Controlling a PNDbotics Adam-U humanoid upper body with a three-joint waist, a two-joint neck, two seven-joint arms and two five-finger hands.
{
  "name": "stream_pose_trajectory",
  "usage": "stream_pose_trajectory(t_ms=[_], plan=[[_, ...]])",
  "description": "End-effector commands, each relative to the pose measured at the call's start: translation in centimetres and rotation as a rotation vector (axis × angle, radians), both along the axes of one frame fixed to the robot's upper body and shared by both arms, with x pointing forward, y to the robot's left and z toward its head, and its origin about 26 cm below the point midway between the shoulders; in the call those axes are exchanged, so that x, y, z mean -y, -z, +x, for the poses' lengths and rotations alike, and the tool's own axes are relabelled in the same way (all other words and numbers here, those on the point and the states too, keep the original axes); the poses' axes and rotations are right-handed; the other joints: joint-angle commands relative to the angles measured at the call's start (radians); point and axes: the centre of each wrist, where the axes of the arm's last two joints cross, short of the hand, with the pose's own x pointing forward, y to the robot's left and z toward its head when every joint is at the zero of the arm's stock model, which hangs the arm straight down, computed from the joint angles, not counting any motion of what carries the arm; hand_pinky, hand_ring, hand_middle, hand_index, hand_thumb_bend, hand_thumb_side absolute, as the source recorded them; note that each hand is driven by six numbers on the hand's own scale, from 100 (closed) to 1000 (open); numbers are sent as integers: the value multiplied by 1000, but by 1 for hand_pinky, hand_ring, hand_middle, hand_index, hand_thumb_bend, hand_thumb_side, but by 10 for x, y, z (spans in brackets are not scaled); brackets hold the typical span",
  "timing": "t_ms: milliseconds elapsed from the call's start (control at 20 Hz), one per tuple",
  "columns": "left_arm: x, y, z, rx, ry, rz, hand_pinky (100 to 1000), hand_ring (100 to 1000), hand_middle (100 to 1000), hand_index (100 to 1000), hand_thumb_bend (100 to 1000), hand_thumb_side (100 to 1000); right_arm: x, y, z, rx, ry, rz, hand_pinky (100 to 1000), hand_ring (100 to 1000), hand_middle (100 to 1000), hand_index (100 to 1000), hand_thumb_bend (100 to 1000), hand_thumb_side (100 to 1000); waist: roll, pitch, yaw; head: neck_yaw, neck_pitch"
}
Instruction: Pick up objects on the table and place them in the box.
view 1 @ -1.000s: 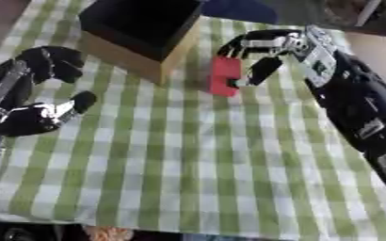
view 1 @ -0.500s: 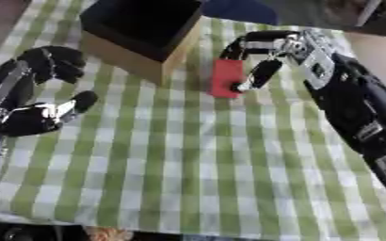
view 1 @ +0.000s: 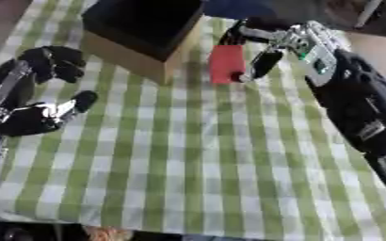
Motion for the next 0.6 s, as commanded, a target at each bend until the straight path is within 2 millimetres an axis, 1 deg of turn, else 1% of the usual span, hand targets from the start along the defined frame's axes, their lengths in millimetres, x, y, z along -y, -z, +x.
stream_pose_trajectory(t_ms=[50, 150, 200, 300, 350, 450, 550, 600], plan=[[2, -9, 0, 28, 11, 10, 681, 673, 660, 792, 575, 478, 10, -31, -4, 80, 8, 27, 756, 709, 518, 794, 358, 100, 6, -18, 2, 1, -2], [2, -9, 0, 28, 11, 10, 681, 673, 660, 792, 575, 478, 9, -33, -5, 80, 9, 30, 756, 709, 518, 794, 358, 100, 6, -18, 2, 1, -2], [3, -8, 0, 25, 15, 9, 681, 673, 660, 791, 575, 477, 11, -39, -6, 96, 12, 40, 742, 685, 510, 789, 368, 100, 6, -22, 8, 0, -4], [7, -7, 0, 23, 33, 10, 682, 673, 660, 791, 574, 477, 16, -69, -11, 176, 23, 101, 743, 685, 512, 791, 371, 100, 1, -24, 29, -11, -13], [8, -8, 0, 23, 39, 12, 682, 673, 660, 791, 574, 477, 17, -77, -14, 206, 26, 129, 743, 685, 512, 791, 371, 100, -1, -24, 35, -15, -16], [9, -8, 1, 23, 44, 13, 682, 673, 660, 791, 574, 477, 15, -83, -18, 241, 32, 160, 743, 685, 512, 791, 371, 100, -2, -24, 40, -18, -18], [9, -8, 1, 23, 46, 14, 682, 673, 660, 791, 574, 477, 13, -81, -19, 262, 38, 175, 743, 685, 512, 791, 371, 100, -3, -24, 41, -19, -19], [11, -9, 1, 25, 53, 14, 682, 673, 660, 791, 575, 477, 11, -81, -19, 276, 34, 180, 745, 688, 521, 795, 385, 100, -6, -25, 44, -19, -25]])
